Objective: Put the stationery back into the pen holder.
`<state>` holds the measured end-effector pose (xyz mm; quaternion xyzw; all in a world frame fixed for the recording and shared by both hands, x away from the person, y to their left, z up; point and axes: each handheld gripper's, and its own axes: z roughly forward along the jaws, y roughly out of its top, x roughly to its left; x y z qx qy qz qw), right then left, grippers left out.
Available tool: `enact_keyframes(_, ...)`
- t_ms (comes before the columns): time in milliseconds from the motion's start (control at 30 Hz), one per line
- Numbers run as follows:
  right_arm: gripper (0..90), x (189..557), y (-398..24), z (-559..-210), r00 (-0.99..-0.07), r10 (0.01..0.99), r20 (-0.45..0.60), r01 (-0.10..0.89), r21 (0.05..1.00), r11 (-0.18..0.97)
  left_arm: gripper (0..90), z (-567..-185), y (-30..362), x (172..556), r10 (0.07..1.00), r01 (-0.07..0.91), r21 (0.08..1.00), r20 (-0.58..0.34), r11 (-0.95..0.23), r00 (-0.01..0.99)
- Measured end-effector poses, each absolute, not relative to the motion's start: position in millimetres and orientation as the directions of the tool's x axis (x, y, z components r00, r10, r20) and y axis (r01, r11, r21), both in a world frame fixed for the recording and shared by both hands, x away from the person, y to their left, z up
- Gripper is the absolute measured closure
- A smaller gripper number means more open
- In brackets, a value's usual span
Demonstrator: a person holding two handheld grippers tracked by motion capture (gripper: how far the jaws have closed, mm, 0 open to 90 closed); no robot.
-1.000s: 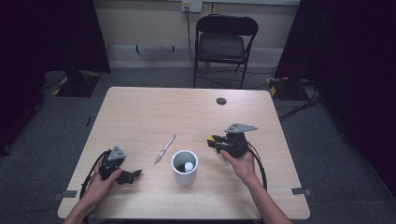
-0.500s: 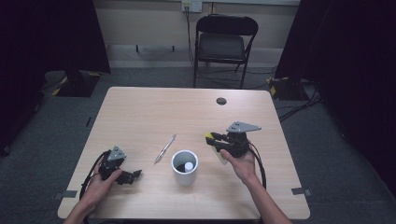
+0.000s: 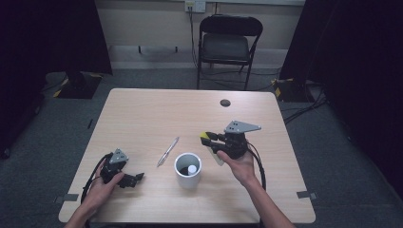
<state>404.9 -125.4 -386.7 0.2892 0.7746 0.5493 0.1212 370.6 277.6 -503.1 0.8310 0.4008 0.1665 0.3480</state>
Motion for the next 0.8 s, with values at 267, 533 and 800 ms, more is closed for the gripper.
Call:
enact_keyframes(267, 67.4, 400, -118, -381, -0.821, 0.557, 0.123, 0.294, 0.928, 0.227, 0.0, -503, 278, 371, 0.782, 0.551, 0.712, -0.003, -0.436, 0.623)
enact_keyframes(533, 67.4, 394, -108, -376, -0.838, 0.533, 0.12, 0.277, 0.934, 0.225, 0.0, -503, 278, 371, 0.782, 0.551, 0.712, -0.002, -0.437, 0.623)
enact_keyframes(800, 67.4, 396, -96, -376, -0.849, 0.513, 0.127, 0.275, 0.935, 0.223, 0.0, -503, 278, 371, 0.782, 0.55, 0.711, -0.002, -0.438, 0.624)
